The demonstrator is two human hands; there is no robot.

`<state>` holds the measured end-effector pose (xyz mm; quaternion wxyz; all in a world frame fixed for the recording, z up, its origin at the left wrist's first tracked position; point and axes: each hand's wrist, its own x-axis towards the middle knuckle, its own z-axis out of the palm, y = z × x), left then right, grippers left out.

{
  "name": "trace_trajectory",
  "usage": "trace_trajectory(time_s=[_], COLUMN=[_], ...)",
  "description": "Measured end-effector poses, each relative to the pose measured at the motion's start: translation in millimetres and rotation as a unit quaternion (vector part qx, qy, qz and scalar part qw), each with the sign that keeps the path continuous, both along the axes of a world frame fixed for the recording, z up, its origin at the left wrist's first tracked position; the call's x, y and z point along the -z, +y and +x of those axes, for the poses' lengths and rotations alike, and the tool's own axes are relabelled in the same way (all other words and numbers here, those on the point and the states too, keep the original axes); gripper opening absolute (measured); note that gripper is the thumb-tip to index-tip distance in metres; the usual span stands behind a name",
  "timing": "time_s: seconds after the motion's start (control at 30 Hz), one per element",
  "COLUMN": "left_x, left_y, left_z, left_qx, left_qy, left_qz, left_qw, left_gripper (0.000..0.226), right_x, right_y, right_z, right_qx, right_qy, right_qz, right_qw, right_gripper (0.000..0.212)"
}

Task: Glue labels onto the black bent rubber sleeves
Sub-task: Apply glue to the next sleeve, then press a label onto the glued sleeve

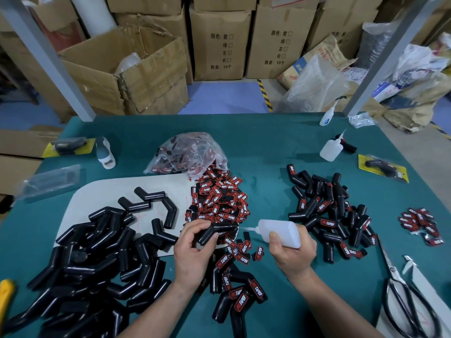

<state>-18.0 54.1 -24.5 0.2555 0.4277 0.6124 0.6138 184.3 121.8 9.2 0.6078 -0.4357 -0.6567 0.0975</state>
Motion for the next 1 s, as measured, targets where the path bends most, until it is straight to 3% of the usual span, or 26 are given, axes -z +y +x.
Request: trace_trajectory(time_s=[0.17,0.27,0.33,0.47,0.6,0.8,1.0], left_x=[-1.2,1.1,1.3,-0.2,4.1,5.5,8.3], left_y=[-1.0,0.2,1.6,-0.2,0.6,2.0,3.1], left_z=[0.2,-1.2,-1.8,1.4,2.7,-1.5,-2.4], left_qx=[-0.002,-0.012,-0.012,0.028,0.049,-0.022,-0.019], left_qy=[-0.013,-0.074,-0.074,-0.013,-0.081,-0.159,-0.147], left_qz=[-0.003,-0.03,-0.035,0.001,-0.053,-0.046,-0.072], left_qw=[1.0,0.997,0.997,1.0,0.994,0.986,0.986], left_gripper=[0.049,0.05,0.052,0.052,0.032,0.036,0.039], right_x=[7.1,5.9,10.3,18.8,30.1,32.7,36.0], right_y=[-1.3,0.9,6.0,20.6,31.1,29.1,29.5], right_z=[1.7,2.2,0.9,0.5,3.7,3.2,2.8], right_qx=[0.012,-0.033,-0.07,-0.089,-0.068,-0.042,-0.059], right_qy=[0.051,0.193,0.224,0.113,-0.047,-0.065,-0.098], right_qz=[-0.035,-0.137,-0.191,-0.285,-0.31,-0.36,-0.372], right_qw=[0.998,0.971,0.953,0.948,0.947,0.93,0.921], right_gripper=[0.069,0.018,0.02,0.031,0.018,0.031,0.032])
